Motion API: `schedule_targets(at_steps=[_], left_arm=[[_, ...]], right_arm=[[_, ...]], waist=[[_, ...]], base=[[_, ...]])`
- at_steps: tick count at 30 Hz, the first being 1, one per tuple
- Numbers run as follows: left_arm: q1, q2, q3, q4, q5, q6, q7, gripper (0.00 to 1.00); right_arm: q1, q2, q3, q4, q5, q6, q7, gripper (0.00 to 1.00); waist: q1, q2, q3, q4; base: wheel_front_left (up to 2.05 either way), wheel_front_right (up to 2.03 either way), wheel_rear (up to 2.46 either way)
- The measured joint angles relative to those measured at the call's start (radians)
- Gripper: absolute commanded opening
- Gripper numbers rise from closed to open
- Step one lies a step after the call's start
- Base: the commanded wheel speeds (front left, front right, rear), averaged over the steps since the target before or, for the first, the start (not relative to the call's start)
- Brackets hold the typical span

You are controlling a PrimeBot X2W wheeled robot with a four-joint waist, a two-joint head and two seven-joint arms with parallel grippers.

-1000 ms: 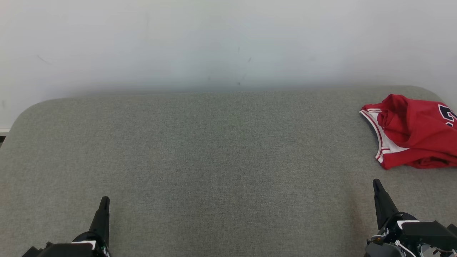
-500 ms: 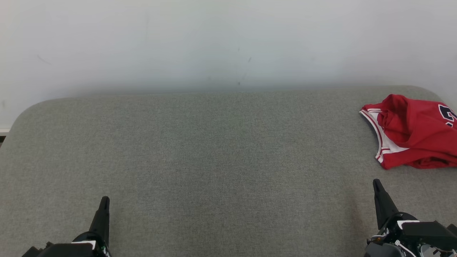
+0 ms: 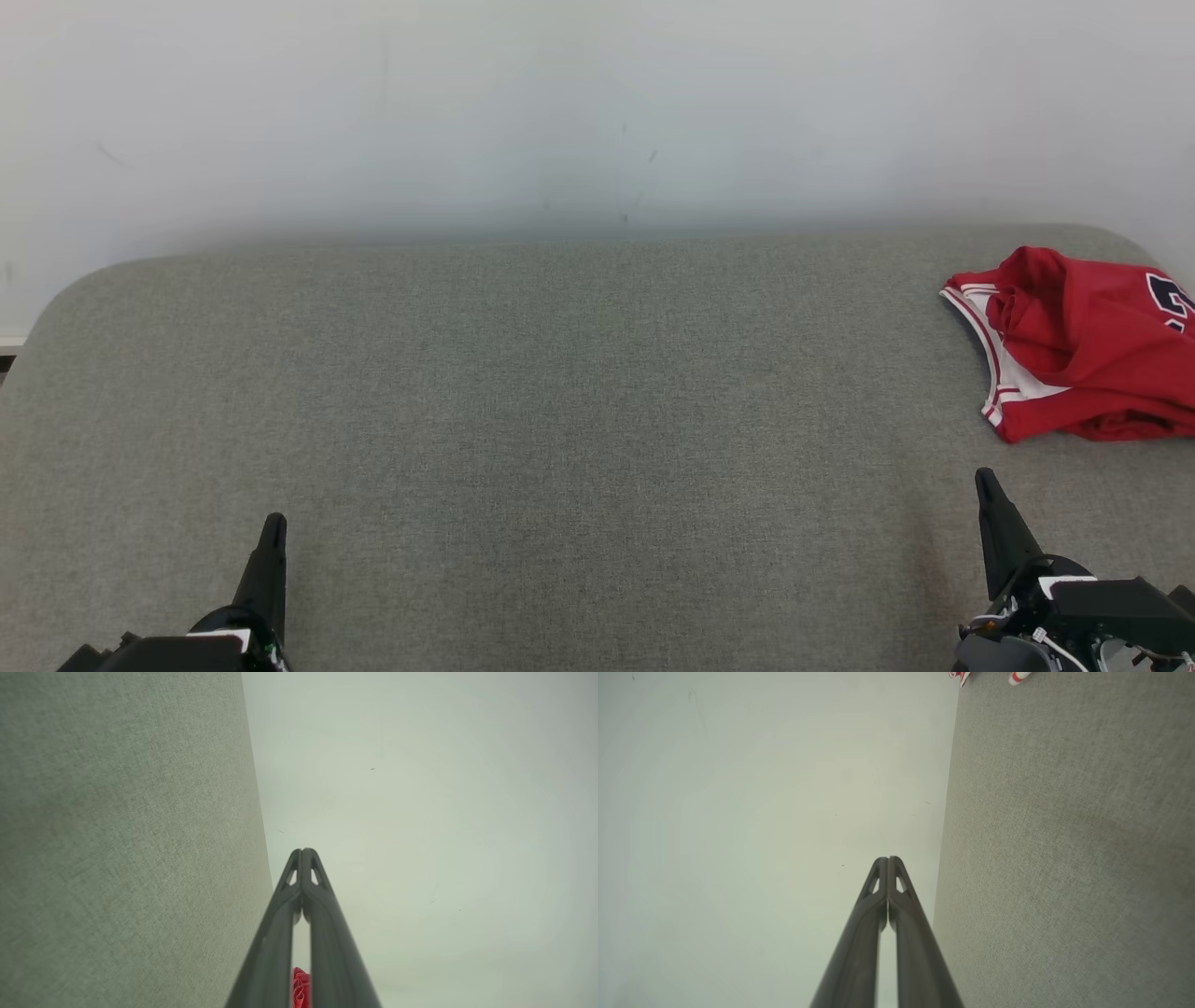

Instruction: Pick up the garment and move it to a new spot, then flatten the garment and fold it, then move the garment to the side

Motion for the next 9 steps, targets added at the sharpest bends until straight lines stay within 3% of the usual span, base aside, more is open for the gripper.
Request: schedule_targets(at_steps=[9], left_arm=[[0.0, 0.0, 0.0, 0.0, 0.0, 0.0, 0.0, 0.0]], right_arm=[[0.0, 0.0, 0.0, 0.0, 0.0, 0.0, 0.0, 0.0]], waist=[[0.0, 0.0, 0.0, 0.0]], base=[[0.0, 0.0, 0.0]])
